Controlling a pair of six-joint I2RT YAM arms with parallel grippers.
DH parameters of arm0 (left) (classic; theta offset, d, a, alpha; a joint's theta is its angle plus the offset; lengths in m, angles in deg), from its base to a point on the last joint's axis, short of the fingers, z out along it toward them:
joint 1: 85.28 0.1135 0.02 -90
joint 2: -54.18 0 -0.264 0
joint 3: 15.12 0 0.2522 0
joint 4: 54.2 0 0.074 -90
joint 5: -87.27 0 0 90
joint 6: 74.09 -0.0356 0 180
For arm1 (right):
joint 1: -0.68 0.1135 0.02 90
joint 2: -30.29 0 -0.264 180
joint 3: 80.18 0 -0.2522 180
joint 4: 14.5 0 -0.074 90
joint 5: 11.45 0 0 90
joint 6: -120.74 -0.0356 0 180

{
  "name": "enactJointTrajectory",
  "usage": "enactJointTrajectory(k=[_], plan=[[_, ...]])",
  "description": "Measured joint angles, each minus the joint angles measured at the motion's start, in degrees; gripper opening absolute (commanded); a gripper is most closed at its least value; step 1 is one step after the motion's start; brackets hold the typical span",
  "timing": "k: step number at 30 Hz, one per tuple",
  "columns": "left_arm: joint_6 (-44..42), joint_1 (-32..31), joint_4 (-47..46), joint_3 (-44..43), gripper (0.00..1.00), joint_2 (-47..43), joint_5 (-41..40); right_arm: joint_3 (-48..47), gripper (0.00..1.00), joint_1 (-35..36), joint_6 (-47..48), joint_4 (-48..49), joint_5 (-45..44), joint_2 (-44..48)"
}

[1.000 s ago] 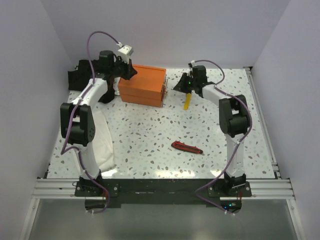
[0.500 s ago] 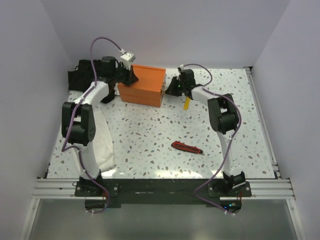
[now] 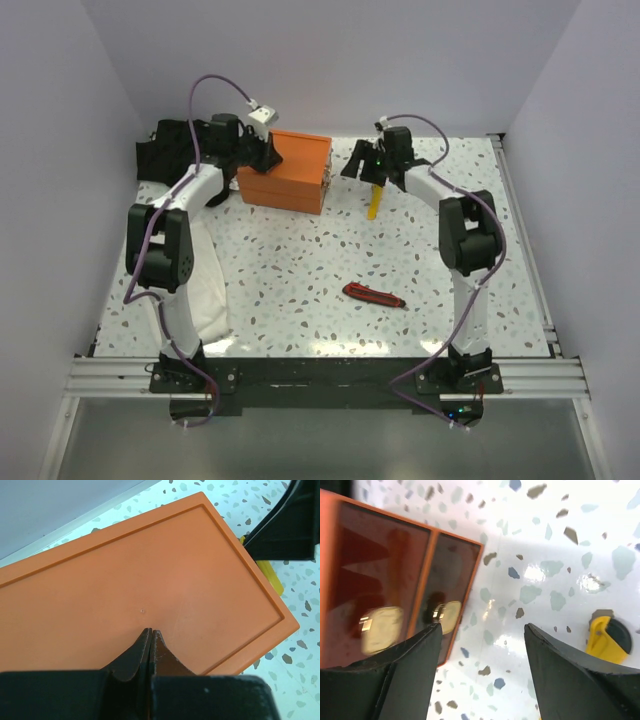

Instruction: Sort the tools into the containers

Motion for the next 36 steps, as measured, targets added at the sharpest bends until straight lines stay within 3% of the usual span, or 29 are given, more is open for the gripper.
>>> enactJointTrajectory(k=[9, 20, 36], plan=[[0.0, -0.7, -1.3, 0.7, 0.00, -0.2, -1.8, 0.5, 0.69, 0.0, -1.9, 2.1, 4.2, 8.8], [0.1, -1.0, -1.8, 0.9, 0.00, -0.2, -2.9, 1.2, 0.68, 3.1, -0.6, 1.1, 4.4, 7.8], [0.1, -1.4, -3.8, 2.8, 0.00, -1.1, -4.7, 0.2, 0.65, 5.5, -1.0, -2.6, -5.0, 4.7]])
